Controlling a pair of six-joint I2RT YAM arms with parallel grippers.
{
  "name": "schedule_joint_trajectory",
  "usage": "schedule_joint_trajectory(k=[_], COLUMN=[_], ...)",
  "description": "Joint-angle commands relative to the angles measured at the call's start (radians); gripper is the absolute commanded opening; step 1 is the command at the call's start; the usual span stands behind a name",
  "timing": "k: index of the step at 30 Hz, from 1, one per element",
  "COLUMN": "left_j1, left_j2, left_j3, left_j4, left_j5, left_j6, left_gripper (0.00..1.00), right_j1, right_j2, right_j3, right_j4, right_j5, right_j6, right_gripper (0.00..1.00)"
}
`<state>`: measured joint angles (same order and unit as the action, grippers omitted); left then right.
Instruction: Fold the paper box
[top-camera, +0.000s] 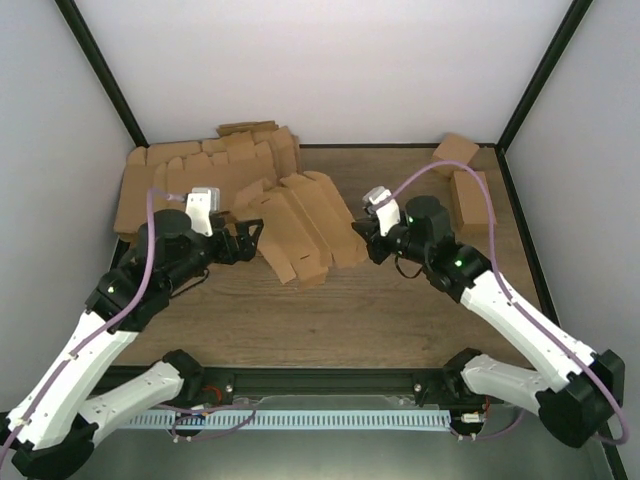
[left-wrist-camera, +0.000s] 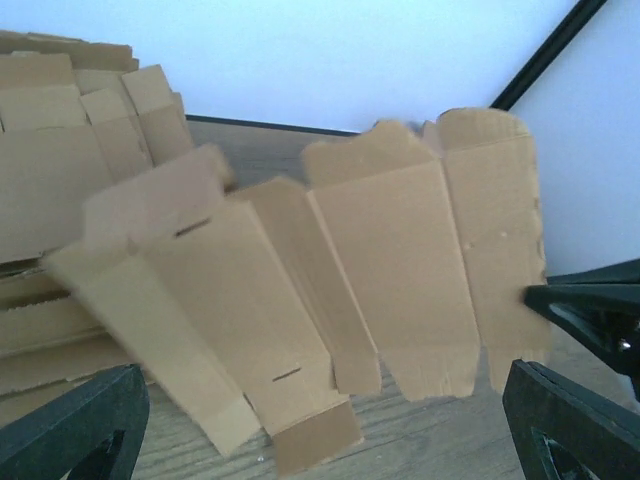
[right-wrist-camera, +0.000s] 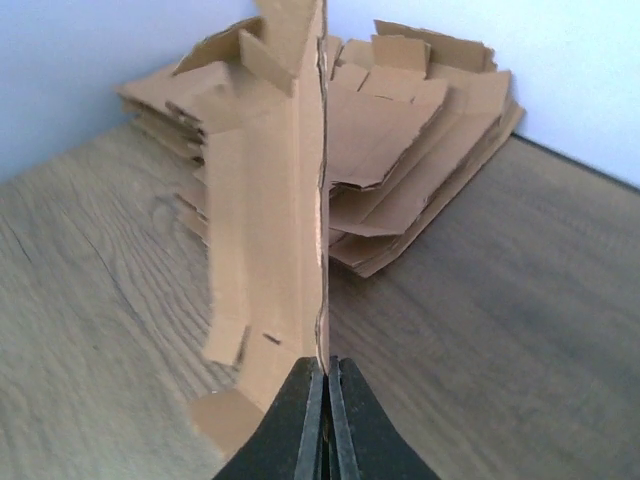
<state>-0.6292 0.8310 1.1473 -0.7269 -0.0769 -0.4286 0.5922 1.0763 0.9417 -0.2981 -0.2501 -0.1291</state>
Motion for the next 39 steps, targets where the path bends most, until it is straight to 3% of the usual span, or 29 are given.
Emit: schedule_joint_trajectory(k=[1, 6, 11, 14, 17, 22, 27, 31, 35, 39], left_j1=[0.006, 0.111, 0.357, 0.408, 0.409, 0.383, 0.29, 0.276, 0.256, 0.241], left_j2=[0.001, 0.04, 0.089, 0.148, 0.217, 0.329, 0.463, 0.524, 0.622, 0.706], left_j3=[-0.047, -0.129, -0.234, -0.291, -0.357, -0.441, -0.475, -0.519, -0.513, -0.503], left_j4=[-0.015, 0.033, 0.136, 0.216, 0.337, 0.517, 0.652, 0.79, 0.87, 0.944], left_j5=[-0.022, 0.1, 0.38, 0.48, 0.572, 0.648, 0.593, 0.603, 0.629, 0.631], left_j6=[-0.086, -0.094, -0.064, -0.062, -0.074, -0.096, -0.095, -0.111, -0.1, -0.09], left_gripper=[1.0, 1.0, 1.0, 1.0, 1.0, 0.91, 0.83, 0.81, 0.71, 0.7], right_j1=[-0.002, -0.002, -0.002, -0.002, -0.002, -0.002, -0.002, -0.002, -0.002, -0.001], right_j2=[-0.088, -0.19, -0.281, -0.31, -0.331, -0.354, -0.397, -0.418, -0.42, -0.414], right_j3=[-0.028, -0.106, -0.206, -0.236, -0.235, -0.206, -0.22, -0.217, -0.226, -0.233], right_j4=[-0.001, -0.014, -0.001, -0.027, -0.074, -0.181, -0.157, -0.161, -0.176, -0.183], right_j5=[0.053, 0.065, 0.049, 0.058, 0.084, 0.134, 0.086, 0.091, 0.086, 0.076], right_j6=[0.393, 0.583, 0.712, 0.747, 0.758, 0.758, 0.687, 0.666, 0.661, 0.65], right_gripper=[0.01, 0.01, 0.01, 0.01, 0.01, 0.01, 0.01, 0.01, 0.01, 0.01])
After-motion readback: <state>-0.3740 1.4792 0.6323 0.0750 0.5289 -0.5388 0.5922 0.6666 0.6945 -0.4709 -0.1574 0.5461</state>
